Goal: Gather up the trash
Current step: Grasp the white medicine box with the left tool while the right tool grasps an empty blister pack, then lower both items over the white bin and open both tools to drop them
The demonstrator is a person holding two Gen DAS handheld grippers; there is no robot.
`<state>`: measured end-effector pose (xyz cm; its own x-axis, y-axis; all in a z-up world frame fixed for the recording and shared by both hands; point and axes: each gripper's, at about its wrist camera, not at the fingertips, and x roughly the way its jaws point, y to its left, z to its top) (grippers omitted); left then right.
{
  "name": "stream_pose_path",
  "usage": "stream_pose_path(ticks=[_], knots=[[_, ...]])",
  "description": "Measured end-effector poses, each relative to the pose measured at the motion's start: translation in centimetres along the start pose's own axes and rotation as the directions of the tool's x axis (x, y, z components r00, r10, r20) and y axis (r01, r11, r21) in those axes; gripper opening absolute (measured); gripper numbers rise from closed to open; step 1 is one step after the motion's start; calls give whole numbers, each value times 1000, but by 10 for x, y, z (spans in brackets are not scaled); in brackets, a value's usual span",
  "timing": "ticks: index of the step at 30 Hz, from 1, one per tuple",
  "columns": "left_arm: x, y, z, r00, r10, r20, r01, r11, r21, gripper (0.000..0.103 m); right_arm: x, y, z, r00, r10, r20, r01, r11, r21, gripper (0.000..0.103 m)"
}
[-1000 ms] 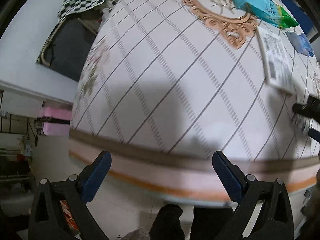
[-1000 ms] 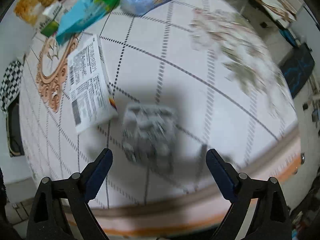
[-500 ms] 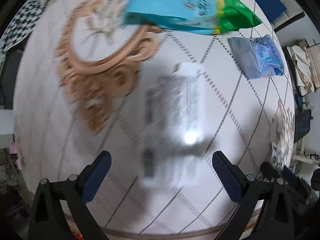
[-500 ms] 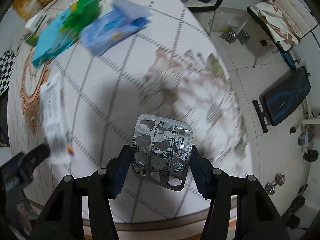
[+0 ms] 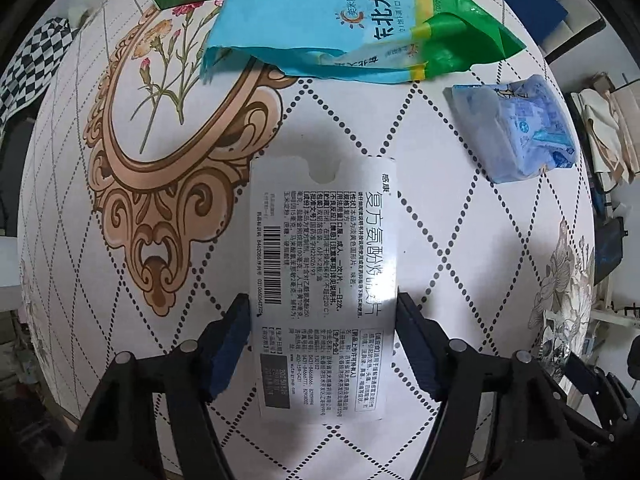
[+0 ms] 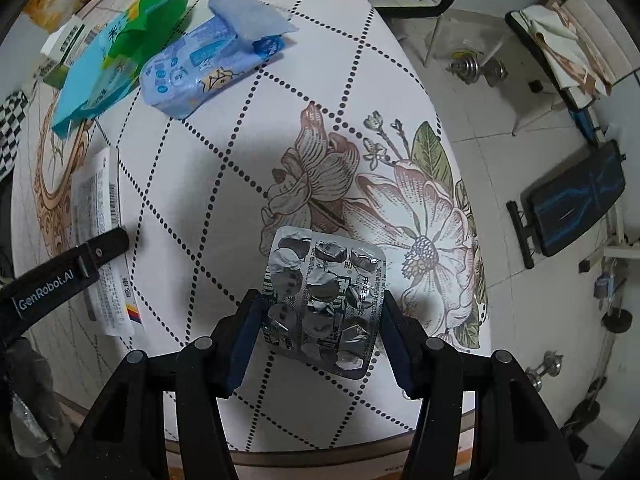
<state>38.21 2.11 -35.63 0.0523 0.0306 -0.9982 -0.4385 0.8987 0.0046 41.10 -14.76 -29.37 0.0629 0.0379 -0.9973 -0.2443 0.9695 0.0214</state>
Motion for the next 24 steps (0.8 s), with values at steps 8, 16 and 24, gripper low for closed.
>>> stream_pose_path(ticks=[8, 16, 24], knots=[[-35, 5, -58, 998, 22, 67, -22, 1000, 4, 69, -11, 5, -19, 999, 10, 52, -11, 1000, 15, 59], [-98, 37, -151, 986, -16, 164, 14, 1000, 12, 69, -47, 24, -72, 991, 47, 126, -40, 998, -53, 59], [-150, 96, -223, 956, -62, 288, 55, 998, 31, 69, -101, 56, -171, 972, 103, 212, -73, 987, -143, 59]])
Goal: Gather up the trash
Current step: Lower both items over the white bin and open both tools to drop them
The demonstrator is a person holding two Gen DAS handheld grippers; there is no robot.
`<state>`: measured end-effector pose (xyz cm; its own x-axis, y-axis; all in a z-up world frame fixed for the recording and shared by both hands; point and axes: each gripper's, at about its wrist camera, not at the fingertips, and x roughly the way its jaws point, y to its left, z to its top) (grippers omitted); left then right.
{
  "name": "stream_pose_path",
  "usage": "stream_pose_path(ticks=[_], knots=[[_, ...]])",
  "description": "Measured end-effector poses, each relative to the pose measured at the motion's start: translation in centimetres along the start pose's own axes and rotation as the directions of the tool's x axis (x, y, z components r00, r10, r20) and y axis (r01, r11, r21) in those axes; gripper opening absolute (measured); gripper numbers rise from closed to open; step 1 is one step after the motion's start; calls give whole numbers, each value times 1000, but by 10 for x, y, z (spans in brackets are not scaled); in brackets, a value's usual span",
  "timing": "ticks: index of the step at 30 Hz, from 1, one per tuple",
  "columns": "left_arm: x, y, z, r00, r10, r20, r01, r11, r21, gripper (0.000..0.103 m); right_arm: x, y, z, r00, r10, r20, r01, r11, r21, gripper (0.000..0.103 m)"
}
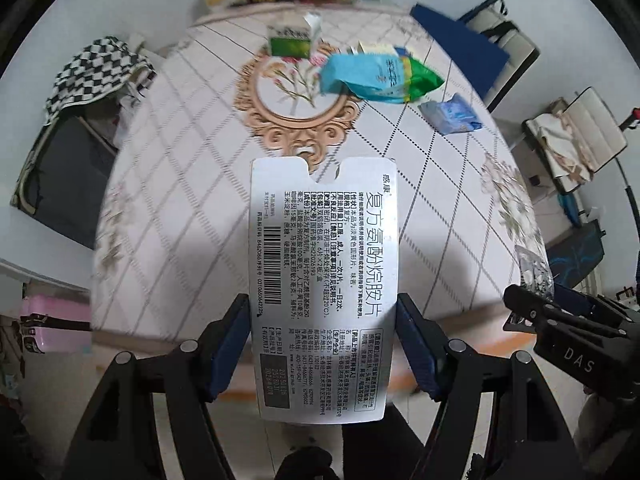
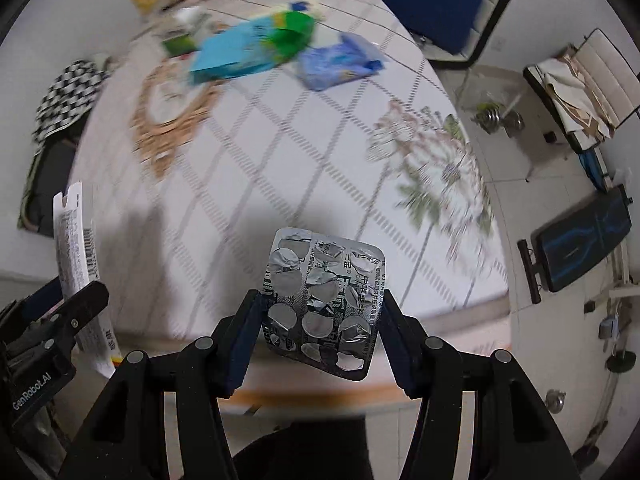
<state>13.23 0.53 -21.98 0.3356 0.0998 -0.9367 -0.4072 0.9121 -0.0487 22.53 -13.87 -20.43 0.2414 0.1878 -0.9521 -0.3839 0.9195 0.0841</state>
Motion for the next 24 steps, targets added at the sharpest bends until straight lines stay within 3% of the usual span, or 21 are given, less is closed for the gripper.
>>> stream_pose_path(ticks=[7, 13, 19, 24], knots=[[-40, 43, -72, 999, -18, 36, 17, 999, 37, 69, -41, 52, -96, 998, 49, 29, -49, 999, 12, 59], [-29, 69, -133, 996, -51, -68, 52, 999, 5, 69, -34, 70, -171, 996, 75, -43, -73, 996, 41, 59], [38, 89, -177, 967, -113, -227, 95, 992, -88, 69, 24, 58, -225, 975, 110, -192, -93, 991, 97, 59], [139, 98, -208, 924, -158, -347, 104, 980, -169, 69, 116, 37, -259, 936, 176, -306, -121, 974, 190, 59]])
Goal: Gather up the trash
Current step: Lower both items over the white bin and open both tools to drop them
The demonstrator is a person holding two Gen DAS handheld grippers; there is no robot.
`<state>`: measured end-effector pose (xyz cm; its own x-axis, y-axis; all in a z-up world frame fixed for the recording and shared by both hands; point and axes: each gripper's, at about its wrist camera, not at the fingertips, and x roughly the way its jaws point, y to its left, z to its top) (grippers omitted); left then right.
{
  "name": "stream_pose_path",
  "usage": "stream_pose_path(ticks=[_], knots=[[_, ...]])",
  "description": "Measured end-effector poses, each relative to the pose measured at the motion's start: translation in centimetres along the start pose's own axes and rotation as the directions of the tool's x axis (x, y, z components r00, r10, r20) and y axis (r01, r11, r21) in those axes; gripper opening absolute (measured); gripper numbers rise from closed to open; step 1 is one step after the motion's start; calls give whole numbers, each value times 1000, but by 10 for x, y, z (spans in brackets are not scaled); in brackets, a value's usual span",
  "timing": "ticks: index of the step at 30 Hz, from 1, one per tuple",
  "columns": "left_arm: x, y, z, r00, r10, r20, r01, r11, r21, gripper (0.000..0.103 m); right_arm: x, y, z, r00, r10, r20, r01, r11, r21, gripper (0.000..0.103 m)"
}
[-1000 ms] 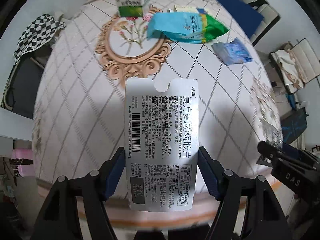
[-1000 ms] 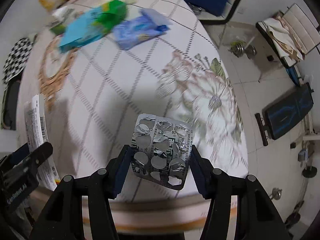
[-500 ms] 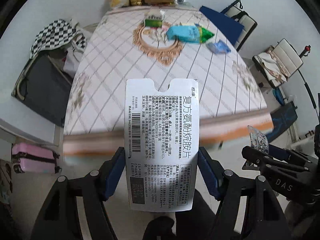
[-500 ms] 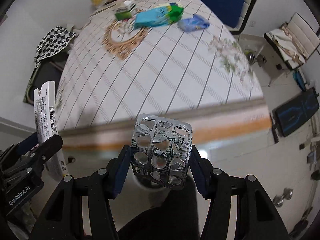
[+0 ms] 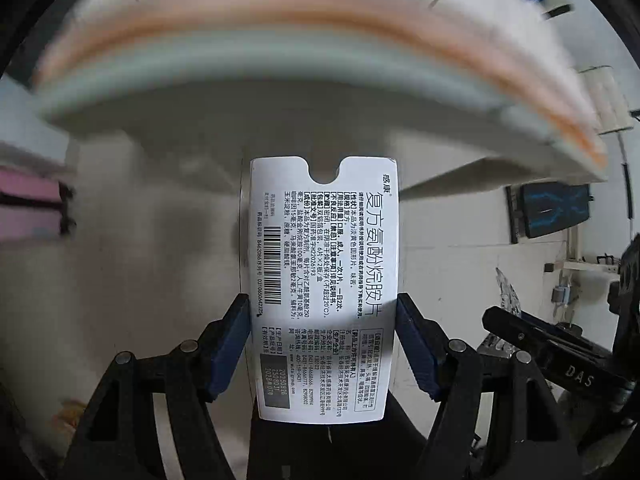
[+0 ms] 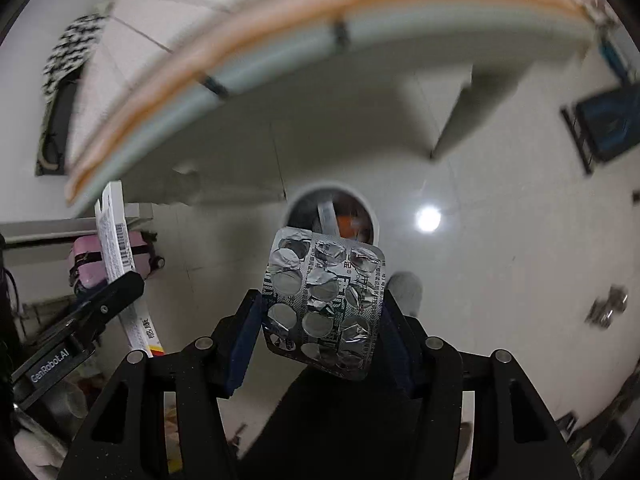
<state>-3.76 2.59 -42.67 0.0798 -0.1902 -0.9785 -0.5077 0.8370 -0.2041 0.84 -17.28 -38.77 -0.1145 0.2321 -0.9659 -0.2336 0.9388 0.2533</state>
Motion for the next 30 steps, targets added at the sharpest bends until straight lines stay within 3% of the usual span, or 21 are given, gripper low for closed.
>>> stream_pose_path(ticks=[6, 10, 14, 17, 21, 24, 30], knots=[[122, 23, 20, 995, -8, -95, 2, 998, -58, 69, 119, -35, 20, 998, 6, -65, -4, 1000, 26, 59], [191, 36, 26, 989, -62, -133, 49, 994, -102, 70, 190, -46, 33, 996, 15, -84, -14, 1000, 13, 59], [233, 48, 24, 988, -57, -141, 38, 990, -133, 95, 248, -53, 47, 997, 26, -77, -28, 1000, -13, 60], [243, 57, 21, 990, -23, -137, 2, 989, -146, 97, 278, -58, 55, 995, 55, -89, -56, 998, -8, 68], [237, 65, 11, 995, 61, -82, -71, 989, -129, 97, 294, -54, 59, 997, 44, -70, -47, 998, -40, 94], [225, 67, 4, 986, 160, -43, -164, 982, -97, 97, 294, -51, 58, 999, -16, -49, 12, 997, -80, 95], [200, 72, -6, 977, 212, -27, -214, 973, -85, 97, 274, -39, 50, 981, -194, 6, 192, 964, -182, 100]])
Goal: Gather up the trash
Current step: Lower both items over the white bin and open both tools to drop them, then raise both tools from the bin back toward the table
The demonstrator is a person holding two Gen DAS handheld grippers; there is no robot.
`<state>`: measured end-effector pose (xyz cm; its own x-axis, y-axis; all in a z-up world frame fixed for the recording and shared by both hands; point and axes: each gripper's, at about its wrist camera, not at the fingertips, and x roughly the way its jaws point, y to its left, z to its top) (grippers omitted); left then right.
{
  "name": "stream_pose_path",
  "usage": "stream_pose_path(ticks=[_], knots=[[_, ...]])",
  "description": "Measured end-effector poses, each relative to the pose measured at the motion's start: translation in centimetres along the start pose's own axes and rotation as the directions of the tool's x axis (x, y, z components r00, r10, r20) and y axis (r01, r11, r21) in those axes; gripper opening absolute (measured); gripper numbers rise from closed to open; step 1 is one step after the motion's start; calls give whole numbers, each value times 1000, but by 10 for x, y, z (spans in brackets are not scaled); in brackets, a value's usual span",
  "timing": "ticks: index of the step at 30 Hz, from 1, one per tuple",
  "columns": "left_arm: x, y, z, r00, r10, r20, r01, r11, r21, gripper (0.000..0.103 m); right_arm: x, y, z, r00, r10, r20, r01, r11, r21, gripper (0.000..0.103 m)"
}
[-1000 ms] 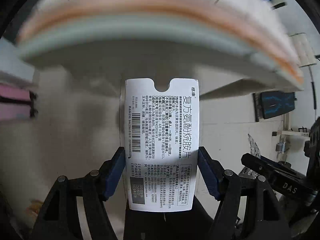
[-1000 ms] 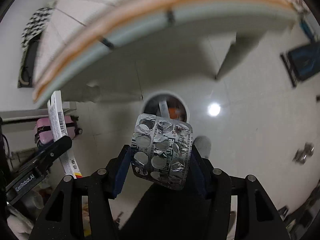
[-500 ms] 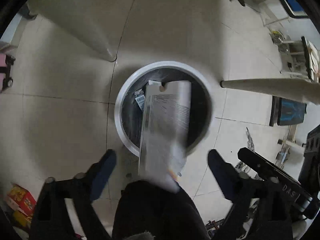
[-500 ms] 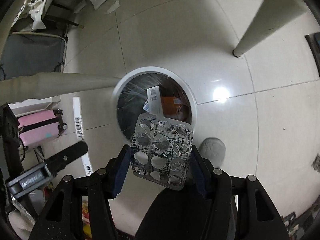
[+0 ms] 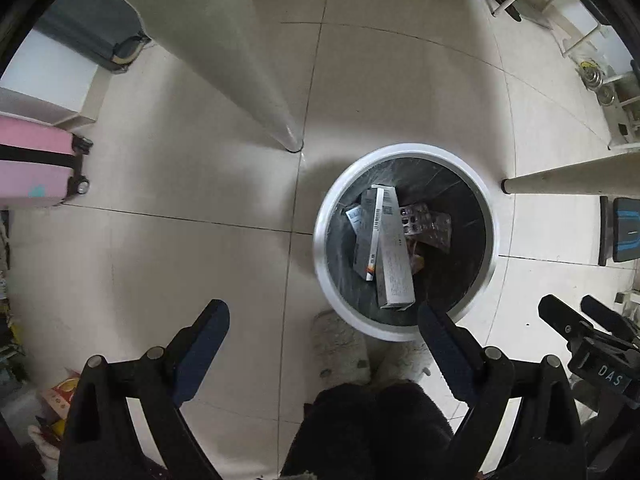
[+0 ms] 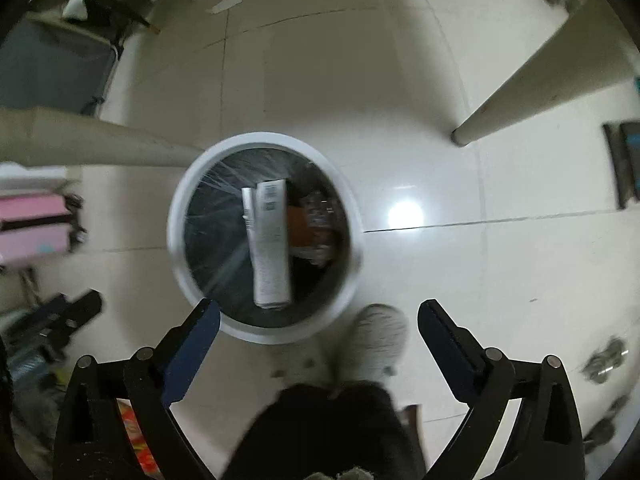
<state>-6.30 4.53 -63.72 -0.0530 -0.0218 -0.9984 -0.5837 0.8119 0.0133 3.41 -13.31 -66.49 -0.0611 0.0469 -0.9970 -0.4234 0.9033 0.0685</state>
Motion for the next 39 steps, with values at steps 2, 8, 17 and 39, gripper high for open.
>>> stream_pose_path(ticks=[2, 8, 17, 39], knots=[[-10, 1, -2, 1000, 13, 5, -13, 1000, 8, 97, -10, 2, -3, 1000, -27, 11, 27, 1000, -15, 100], [-34, -7, -12, 999, 20, 30, -21, 1000, 20, 97, -41, 5, -9, 996, -70, 51, 72, 997, -34, 100], [-93, -9, -29, 997, -19, 68, 20, 1000, -6, 97, -104, 13, -26, 994, -64, 86, 70, 996, -63, 100], [-346, 9, -42, 960, 6, 279, -11, 1000, 14, 97, -400, 49, -56, 978, 97, 184, -96, 995, -17, 100]])
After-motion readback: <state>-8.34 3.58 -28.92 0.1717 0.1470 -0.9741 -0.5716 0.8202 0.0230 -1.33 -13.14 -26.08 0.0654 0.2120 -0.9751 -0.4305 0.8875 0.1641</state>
